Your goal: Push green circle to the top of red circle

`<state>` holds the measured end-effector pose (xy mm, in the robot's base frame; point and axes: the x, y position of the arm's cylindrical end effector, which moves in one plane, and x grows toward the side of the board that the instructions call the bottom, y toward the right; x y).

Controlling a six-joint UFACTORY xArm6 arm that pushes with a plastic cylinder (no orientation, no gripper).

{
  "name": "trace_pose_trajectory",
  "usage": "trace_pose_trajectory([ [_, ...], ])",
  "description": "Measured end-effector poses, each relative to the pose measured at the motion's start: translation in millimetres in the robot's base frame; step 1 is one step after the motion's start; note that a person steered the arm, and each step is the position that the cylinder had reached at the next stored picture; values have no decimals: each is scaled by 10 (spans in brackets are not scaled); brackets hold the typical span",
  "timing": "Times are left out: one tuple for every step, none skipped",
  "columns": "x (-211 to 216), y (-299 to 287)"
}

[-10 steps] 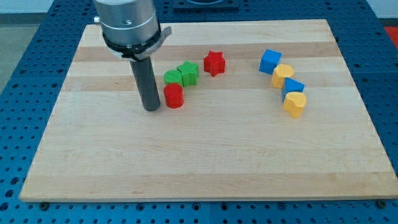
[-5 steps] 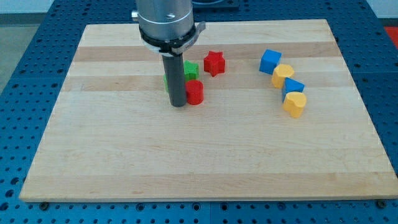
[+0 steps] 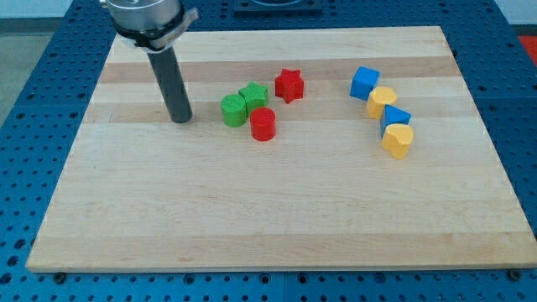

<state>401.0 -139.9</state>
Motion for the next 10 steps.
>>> trace_pose_trajectory([
  [3,234],
  [2,337],
  [2,441],
  [2,576],
  [9,700],
  [38,800],
  [68,840],
  [69,942],
  [68,1125],
  [68,1125],
])
